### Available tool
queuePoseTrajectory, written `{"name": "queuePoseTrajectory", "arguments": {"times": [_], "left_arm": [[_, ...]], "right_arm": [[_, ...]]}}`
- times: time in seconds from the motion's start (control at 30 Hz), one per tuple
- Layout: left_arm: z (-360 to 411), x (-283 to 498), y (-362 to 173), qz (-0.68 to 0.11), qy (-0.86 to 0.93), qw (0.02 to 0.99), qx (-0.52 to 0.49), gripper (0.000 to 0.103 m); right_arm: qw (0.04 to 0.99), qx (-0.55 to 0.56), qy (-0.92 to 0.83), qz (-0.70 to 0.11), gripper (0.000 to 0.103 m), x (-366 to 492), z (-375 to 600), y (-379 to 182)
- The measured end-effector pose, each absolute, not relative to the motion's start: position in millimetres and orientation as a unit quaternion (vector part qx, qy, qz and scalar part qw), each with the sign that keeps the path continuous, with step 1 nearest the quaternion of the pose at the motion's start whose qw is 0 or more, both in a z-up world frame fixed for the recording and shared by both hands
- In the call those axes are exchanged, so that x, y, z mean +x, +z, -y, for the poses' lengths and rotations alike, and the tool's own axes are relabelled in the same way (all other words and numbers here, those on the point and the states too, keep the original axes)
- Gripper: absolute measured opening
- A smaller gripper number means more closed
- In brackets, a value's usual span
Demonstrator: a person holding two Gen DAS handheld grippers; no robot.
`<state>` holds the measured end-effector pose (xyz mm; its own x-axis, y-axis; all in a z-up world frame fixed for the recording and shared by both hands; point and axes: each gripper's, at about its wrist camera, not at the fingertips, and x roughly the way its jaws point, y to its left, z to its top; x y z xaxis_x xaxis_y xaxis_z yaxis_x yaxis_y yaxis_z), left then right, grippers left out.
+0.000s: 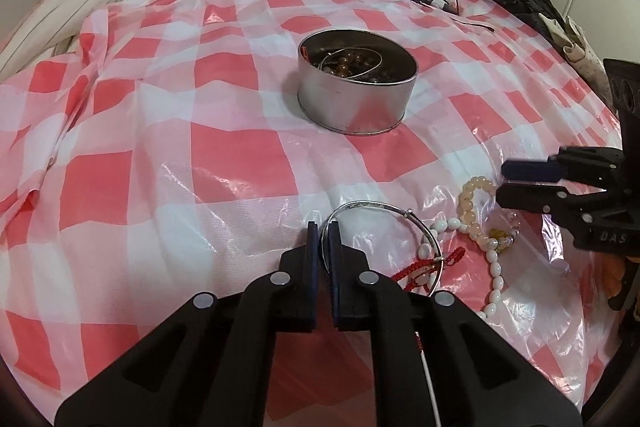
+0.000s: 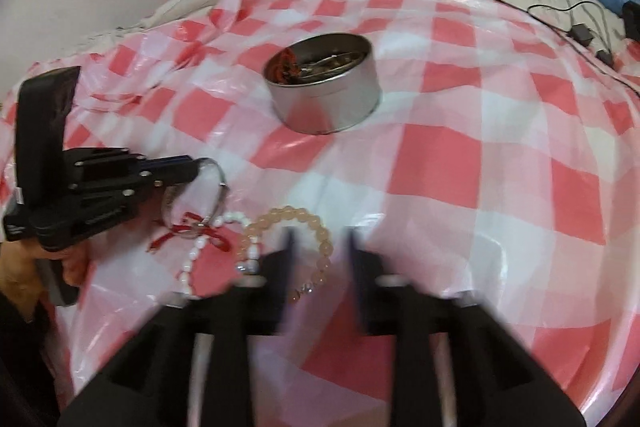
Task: Organize jewelry
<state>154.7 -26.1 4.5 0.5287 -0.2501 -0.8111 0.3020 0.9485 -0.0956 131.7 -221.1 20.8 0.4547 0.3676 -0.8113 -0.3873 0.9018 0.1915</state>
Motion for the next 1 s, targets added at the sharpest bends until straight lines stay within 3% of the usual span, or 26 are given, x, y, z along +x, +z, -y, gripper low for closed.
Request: {"name": "queuePoseTrajectory", "arguments": {"times": [0.43,0.57,0.63,0.67,0.7,0.77,1.0], "left_arm": [[32,153,2,-0.459,-0.158,0.873,0.049,0.016],[36,152,1,-0.458,-0.161,0.872,0.059,0.025],[41,150,1,-0.457,-0.159,0.872,0.074,0.026],[43,150,1,-0.456,-0.157,0.872,0.081,0.026],[44,149,1,-0.454,-0.156,0.872,0.089,0.025],[47,147,2,-0.452,-0.159,0.872,0.099,0.006],[34,144,24,-0.434,-0.203,0.878,0.020,0.004]], "right_arm": [[0.850,-0.077,0.202,-0.480,0.040,130,207,7],[0.851,-0.092,0.199,-0.478,0.040,128,203,5],[0.850,-0.103,0.206,-0.475,0.029,126,200,4],[0.847,-0.102,0.215,-0.476,0.016,125,199,4],[0.844,-0.098,0.224,-0.477,0.008,124,197,4],[0.844,-0.091,0.229,-0.477,0.008,124,196,5],[0.843,0.080,0.291,-0.445,0.008,133,225,31]]}}
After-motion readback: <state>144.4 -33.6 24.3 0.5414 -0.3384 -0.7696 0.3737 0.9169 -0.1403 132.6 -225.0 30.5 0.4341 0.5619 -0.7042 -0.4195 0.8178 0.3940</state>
